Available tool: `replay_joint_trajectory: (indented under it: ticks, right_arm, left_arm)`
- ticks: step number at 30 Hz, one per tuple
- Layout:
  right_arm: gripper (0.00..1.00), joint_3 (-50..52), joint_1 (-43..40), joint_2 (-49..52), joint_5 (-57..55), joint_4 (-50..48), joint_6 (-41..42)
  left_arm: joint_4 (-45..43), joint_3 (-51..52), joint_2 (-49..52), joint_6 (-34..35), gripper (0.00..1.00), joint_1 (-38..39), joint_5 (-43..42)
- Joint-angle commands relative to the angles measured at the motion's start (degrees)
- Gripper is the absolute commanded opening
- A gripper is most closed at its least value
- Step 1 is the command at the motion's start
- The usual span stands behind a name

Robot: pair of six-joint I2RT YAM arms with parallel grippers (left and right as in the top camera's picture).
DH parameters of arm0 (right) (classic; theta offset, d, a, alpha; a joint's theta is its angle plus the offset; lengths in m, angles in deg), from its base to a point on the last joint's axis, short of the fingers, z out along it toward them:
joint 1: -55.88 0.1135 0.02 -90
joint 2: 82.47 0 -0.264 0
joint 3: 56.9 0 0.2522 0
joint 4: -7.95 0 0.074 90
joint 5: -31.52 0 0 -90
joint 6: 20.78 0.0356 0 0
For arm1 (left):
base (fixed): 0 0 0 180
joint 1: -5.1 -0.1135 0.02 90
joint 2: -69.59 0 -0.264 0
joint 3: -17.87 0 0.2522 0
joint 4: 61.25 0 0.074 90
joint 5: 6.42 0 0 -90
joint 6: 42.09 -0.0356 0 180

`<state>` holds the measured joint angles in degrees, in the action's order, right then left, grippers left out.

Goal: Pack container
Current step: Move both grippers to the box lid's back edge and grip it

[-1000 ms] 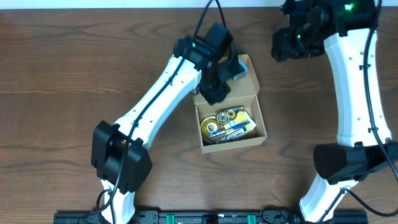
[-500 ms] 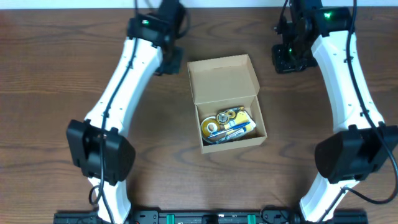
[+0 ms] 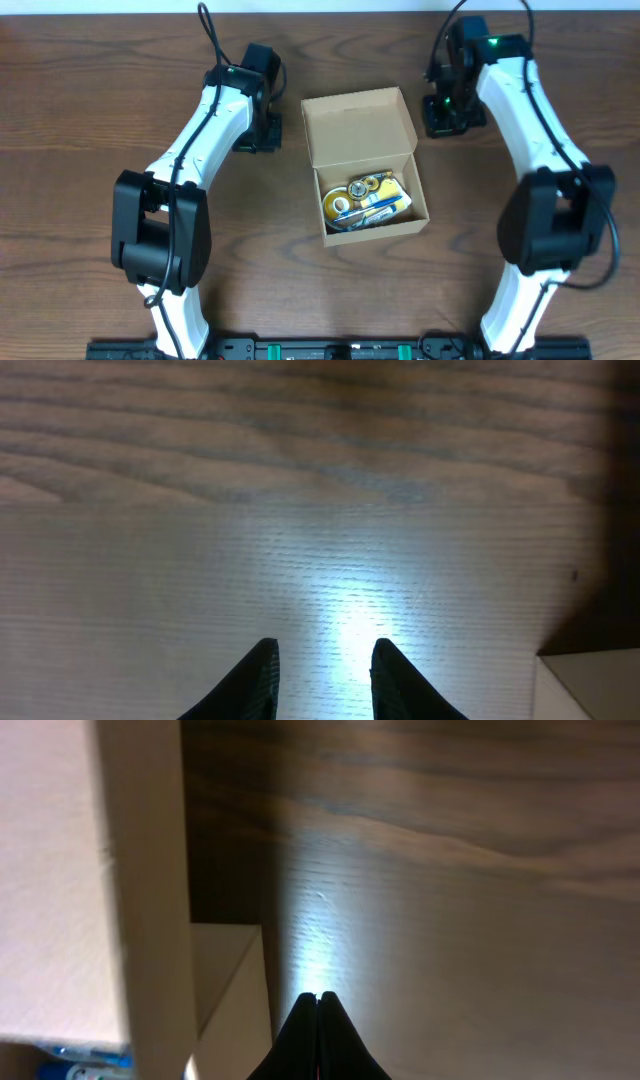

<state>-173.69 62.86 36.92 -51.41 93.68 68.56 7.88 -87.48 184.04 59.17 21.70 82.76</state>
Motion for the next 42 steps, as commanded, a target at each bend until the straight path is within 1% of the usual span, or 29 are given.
replay_joint_trajectory:
  ticks: [1, 3, 4, 6, 9, 11, 16, 20, 22, 24, 30, 34, 36, 40, 42]
  right_arm:
    - [0.01, 0.5, -0.2, 4.59, 7.89, -1.75, -2.89]
    - [0.01, 0.5, -0.22, 6.43, 11.98, -3.63, -3.32]
    - [0.01, 0.5, -0.22, 7.17, 13.75, -4.57, -3.8]
    - [0.01, 0.5, -0.22, 7.39, 14.38, -5.75, -4.39]
    - [0.01, 0.5, -0.39, 7.39, 15.26, -7.76, -5.09]
    - [0.01, 0.5, -1.05, 7.39, 19.12, -8.81, -6.95]
    - [0.01, 0.48, -2.99, 7.39, 23.26, -9.35, -8.0]
    - [0.01, 0.17, -3.3, 7.39, 23.43, -8.48, -9.68]
    - [0.01, -0.74, -3.19, 7.39, 23.63, -7.3, -10.82]
    - [0.01, -2.75, -3.19, 7.39, 25.05, -5.29, -13.07]
    - [0.01, -13.49, -2.36, 7.37, 25.99, 3.54, -17.49]
    - [0.01, -18.75, -1.27, 7.37, 26.43, 6.93, -18.29]
    - [0.01, -20.33, -0.59, 7.37, 26.38, 8.22, -18.8]
    - [0.01, -20.44, -0.2, 7.37, 22.12, 8.44, -17.7]
    - [0.01, -20.44, -0.26, 7.37, 21.77, 8.46, -17.57]
  left_arm:
    - [-1.73, -0.02, -0.17, 0.74, 0.33, -0.07, -4.57]
    - [-4.24, 0.0, -0.13, 0.46, 0.34, -0.07, -8.46]
    - [-6.43, 0.0, -0.02, 0.35, 0.35, -0.07, -12.0]
    - [-9.25, 0.0, 0.31, 0.55, 0.35, -0.07, -16.35]
    - [-12.39, 0.0, 0.94, 1.33, 0.35, -0.07, -20.85]
    - [-13.92, 0.0, 1.33, 1.88, 0.35, -0.07, -23.76]
    - [-14.05, 0.0, 1.51, 2.12, 0.35, -0.07, -24.72]
    - [-14.56, 0.0, 1.51, 2.95, 0.36, -0.04, -25.03]
    - [-15.26, 0.0, 1.51, 3.02, 0.35, -0.07, -26.82]
    - [-16.26, 0.0, 1.51, 3.61, 0.35, -0.07, -28.0]
    - [-16.9, -0.07, 1.51, 3.76, 0.36, -0.07, -32.02]
    - [-16.79, -0.39, 1.29, 2.62, 0.35, -0.07, -36.22]
    - [-16.37, -1.03, 1.11, 1.97, 0.35, -0.07, -37.57]
    - [-15.34, -1.9, 0.98, 0.42, 0.35, -0.09, -37.51]
    - [-14.93, -1.92, 0.98, 0.26, 0.35, -0.09, -36.72]
